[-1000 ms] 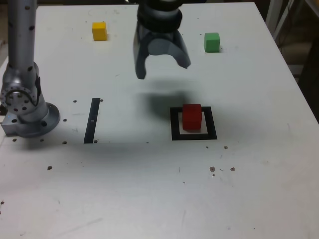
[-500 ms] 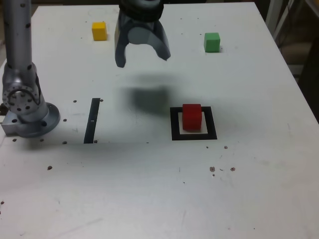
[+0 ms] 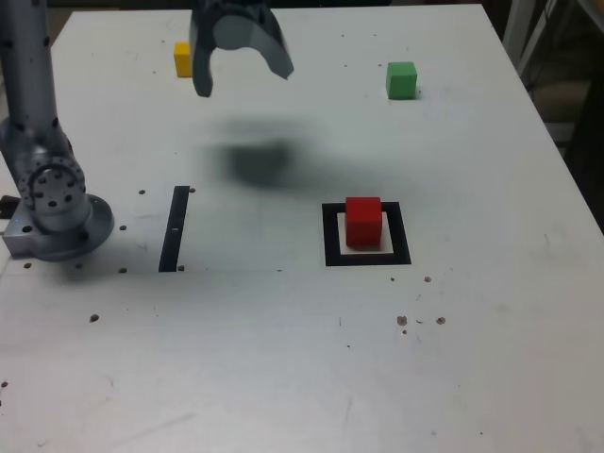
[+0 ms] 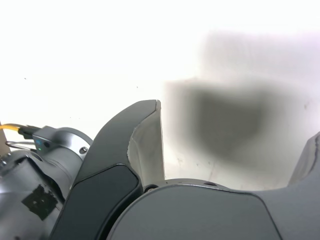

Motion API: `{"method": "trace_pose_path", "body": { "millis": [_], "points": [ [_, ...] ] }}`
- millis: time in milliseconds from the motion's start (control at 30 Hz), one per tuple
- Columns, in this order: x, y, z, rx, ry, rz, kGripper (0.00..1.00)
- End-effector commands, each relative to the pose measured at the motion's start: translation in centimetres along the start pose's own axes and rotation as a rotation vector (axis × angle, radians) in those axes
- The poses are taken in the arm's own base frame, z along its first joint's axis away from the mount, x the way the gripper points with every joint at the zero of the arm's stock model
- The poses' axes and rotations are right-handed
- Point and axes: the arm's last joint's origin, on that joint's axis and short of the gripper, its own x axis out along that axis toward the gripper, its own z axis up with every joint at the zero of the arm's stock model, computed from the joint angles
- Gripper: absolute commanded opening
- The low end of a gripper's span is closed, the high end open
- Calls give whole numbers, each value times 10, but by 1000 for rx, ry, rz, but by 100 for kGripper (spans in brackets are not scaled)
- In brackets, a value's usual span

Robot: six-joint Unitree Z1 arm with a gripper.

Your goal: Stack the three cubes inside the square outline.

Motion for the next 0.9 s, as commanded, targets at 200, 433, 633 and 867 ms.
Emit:
{"method": "trace_pose_path", "body": {
  "millis": [200,433,633,867],
  "points": [
    [5,35,-7,-30,2,-19,99],
    [10,68,-10,-44,6,-33,99],
    [13,93,-15,-33,5,-37,99],
    [16,125,-24,-17,20,-31,99]
  ]
}}
